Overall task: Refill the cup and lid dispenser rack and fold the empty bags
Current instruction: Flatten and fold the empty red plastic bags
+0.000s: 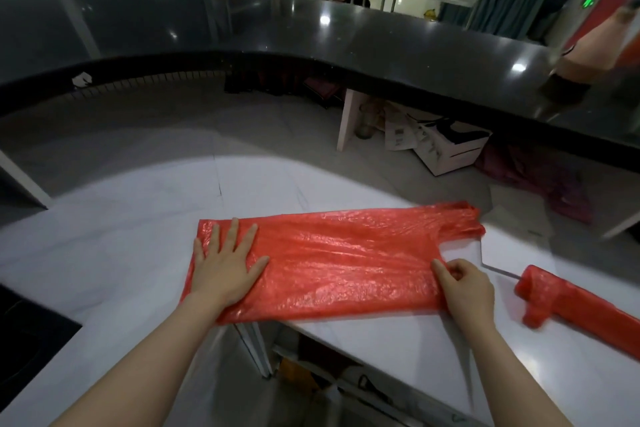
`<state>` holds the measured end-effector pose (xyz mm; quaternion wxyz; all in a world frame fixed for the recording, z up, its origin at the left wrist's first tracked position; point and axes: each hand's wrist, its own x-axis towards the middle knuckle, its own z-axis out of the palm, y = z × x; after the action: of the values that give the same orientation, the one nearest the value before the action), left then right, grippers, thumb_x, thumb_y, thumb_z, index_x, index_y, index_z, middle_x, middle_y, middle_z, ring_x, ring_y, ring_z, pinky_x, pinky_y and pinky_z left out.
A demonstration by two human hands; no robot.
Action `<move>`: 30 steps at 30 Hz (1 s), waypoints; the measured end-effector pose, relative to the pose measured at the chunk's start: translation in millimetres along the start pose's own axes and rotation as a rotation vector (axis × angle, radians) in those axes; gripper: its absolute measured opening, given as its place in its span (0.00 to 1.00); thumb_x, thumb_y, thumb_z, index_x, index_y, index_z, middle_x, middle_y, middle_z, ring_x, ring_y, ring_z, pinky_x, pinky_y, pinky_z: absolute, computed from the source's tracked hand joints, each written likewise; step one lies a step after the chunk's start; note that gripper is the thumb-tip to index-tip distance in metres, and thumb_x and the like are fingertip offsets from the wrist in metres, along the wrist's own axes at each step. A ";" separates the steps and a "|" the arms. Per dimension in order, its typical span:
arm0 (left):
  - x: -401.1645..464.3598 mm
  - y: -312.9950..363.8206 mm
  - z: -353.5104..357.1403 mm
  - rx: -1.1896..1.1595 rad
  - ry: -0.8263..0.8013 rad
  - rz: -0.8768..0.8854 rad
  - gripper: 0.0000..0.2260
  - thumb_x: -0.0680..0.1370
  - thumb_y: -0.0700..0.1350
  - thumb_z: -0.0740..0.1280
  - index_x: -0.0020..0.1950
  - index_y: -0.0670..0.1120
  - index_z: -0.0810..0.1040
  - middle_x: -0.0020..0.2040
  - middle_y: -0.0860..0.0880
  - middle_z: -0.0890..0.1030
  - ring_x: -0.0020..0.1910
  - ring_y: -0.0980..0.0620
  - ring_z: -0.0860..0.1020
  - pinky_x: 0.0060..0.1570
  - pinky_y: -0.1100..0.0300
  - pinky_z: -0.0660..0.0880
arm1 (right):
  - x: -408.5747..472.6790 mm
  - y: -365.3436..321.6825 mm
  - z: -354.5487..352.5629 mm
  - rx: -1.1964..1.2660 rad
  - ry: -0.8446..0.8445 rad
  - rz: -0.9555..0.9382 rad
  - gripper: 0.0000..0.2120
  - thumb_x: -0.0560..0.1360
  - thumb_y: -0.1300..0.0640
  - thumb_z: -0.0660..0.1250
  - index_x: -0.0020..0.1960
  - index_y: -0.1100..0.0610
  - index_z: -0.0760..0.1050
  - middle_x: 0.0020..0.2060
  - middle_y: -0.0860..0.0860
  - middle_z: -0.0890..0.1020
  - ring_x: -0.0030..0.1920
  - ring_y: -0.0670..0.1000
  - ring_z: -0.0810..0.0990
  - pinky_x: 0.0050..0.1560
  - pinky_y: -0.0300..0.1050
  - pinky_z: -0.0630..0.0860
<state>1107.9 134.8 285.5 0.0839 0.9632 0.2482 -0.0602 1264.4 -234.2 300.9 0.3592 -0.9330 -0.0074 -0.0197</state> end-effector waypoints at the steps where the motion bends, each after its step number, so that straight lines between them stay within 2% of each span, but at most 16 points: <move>1: -0.6 -0.1 0.2 0.001 0.000 -0.002 0.32 0.76 0.70 0.42 0.76 0.62 0.37 0.79 0.50 0.39 0.77 0.42 0.40 0.71 0.39 0.36 | -1.0 0.6 -1.7 0.036 0.022 0.015 0.13 0.74 0.46 0.69 0.36 0.53 0.76 0.32 0.46 0.79 0.34 0.47 0.75 0.35 0.44 0.64; 6: 0.0 -0.7 2.1 0.016 0.014 -0.009 0.32 0.75 0.70 0.41 0.76 0.62 0.38 0.79 0.50 0.39 0.77 0.43 0.41 0.71 0.39 0.37 | -1.2 2.8 -9.0 0.141 0.097 0.095 0.12 0.71 0.48 0.73 0.36 0.53 0.75 0.32 0.49 0.78 0.35 0.48 0.75 0.36 0.45 0.66; 10: -1.3 -0.8 1.6 0.029 0.014 -0.013 0.32 0.76 0.69 0.41 0.77 0.61 0.38 0.79 0.50 0.40 0.77 0.43 0.41 0.72 0.39 0.39 | -1.1 14.4 -20.1 0.110 0.124 0.110 0.08 0.72 0.54 0.72 0.38 0.54 0.74 0.31 0.49 0.77 0.35 0.52 0.76 0.36 0.45 0.65; 13: -0.8 0.0 1.7 0.040 0.016 -0.012 0.34 0.73 0.71 0.37 0.76 0.61 0.37 0.79 0.50 0.40 0.77 0.43 0.41 0.72 0.39 0.38 | 0.2 3.6 -17.4 0.144 0.097 -0.010 0.03 0.75 0.55 0.68 0.45 0.51 0.74 0.34 0.44 0.77 0.35 0.43 0.74 0.37 0.44 0.66; 15: -0.6 -0.3 1.9 0.045 0.011 -0.013 0.35 0.71 0.72 0.35 0.76 0.61 0.36 0.79 0.50 0.39 0.77 0.43 0.41 0.72 0.39 0.38 | 3.9 -13.2 -10.0 0.170 0.062 -0.062 0.03 0.78 0.50 0.64 0.46 0.48 0.72 0.36 0.40 0.76 0.37 0.39 0.73 0.37 0.42 0.66; 17: -1.6 0.1 0.7 0.042 0.006 -0.013 0.35 0.71 0.72 0.35 0.76 0.61 0.35 0.79 0.50 0.39 0.77 0.43 0.40 0.72 0.39 0.38 | 10.8 -25.1 -2.6 0.197 0.009 -0.025 0.06 0.79 0.46 0.60 0.47 0.47 0.71 0.37 0.39 0.76 0.38 0.42 0.74 0.39 0.44 0.66; 19: -1.8 1.2 -0.4 0.034 -0.002 -0.020 0.35 0.71 0.72 0.35 0.76 0.62 0.35 0.79 0.50 0.39 0.77 0.44 0.40 0.72 0.39 0.38 | 19.1 -25.4 2.5 0.186 -0.064 0.013 0.07 0.77 0.45 0.62 0.50 0.48 0.72 0.39 0.40 0.77 0.41 0.48 0.76 0.43 0.44 0.66; 22: -2.8 3.1 -1.2 0.033 0.002 -0.037 0.33 0.73 0.71 0.37 0.76 0.62 0.36 0.79 0.50 0.40 0.77 0.44 0.40 0.73 0.39 0.38 | 24.2 -17.2 3.1 0.127 -0.221 -0.046 0.10 0.75 0.50 0.69 0.54 0.48 0.73 0.46 0.43 0.78 0.48 0.48 0.77 0.48 0.42 0.68; 24: -3.0 3.4 -2.4 0.031 0.003 -0.045 0.34 0.72 0.72 0.36 0.76 0.62 0.36 0.79 0.50 0.40 0.77 0.44 0.41 0.72 0.40 0.37 | 24.8 -11.3 -0.9 0.136 -0.263 -0.057 0.10 0.74 0.51 0.70 0.54 0.50 0.76 0.46 0.45 0.80 0.47 0.49 0.79 0.50 0.44 0.72; 26: -2.9 3.7 -2.9 0.030 0.005 -0.049 0.36 0.70 0.72 0.34 0.76 0.62 0.36 0.79 0.50 0.40 0.77 0.44 0.40 0.72 0.41 0.37 | 24.2 -6.1 -8.1 0.130 -0.253 -0.042 0.08 0.74 0.50 0.70 0.52 0.50 0.78 0.43 0.46 0.82 0.45 0.50 0.81 0.50 0.46 0.74; 28: -3.2 4.1 -2.6 0.036 0.005 -0.051 0.36 0.69 0.72 0.33 0.76 0.62 0.36 0.79 0.51 0.40 0.77 0.44 0.40 0.72 0.41 0.37 | 22.7 -0.8 -16.2 0.064 -0.227 -0.034 0.05 0.76 0.48 0.67 0.48 0.48 0.79 0.40 0.47 0.82 0.44 0.50 0.80 0.47 0.46 0.73; 30: -2.8 3.9 -2.6 0.034 0.004 -0.059 0.37 0.69 0.72 0.33 0.76 0.61 0.36 0.79 0.50 0.40 0.77 0.44 0.40 0.73 0.40 0.37 | 19.7 4.0 -24.5 -0.020 -0.154 -0.037 0.07 0.76 0.47 0.65 0.44 0.48 0.78 0.40 0.50 0.82 0.42 0.53 0.79 0.44 0.46 0.71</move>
<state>1107.5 130.5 288.9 0.0653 0.9568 0.2758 -0.0648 1283.4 -253.6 317.2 0.3477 -0.9351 -0.0521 0.0453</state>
